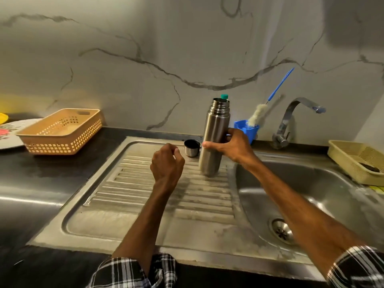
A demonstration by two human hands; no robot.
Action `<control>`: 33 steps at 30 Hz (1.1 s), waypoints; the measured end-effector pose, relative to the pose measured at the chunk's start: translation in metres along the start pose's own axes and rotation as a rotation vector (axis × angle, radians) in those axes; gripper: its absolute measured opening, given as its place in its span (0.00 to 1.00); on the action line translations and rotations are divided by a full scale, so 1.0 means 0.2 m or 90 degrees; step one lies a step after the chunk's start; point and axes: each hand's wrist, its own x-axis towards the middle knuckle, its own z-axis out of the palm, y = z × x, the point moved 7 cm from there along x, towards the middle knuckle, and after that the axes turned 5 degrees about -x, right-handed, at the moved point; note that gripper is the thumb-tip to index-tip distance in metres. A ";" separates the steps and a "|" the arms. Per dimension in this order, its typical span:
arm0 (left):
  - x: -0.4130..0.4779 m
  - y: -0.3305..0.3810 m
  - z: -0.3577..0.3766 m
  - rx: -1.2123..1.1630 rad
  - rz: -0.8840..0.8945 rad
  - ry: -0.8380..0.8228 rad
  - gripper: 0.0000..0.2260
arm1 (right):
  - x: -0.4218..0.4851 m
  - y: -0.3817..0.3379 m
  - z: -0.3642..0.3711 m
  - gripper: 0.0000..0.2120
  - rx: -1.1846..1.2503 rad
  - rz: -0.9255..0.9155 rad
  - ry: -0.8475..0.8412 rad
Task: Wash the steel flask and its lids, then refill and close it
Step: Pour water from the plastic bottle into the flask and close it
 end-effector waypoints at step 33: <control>-0.05 -0.11 -0.05 0.070 -0.003 -0.121 0.16 | 0.35 0.31 0.16 0.30 -0.094 0.015 -0.033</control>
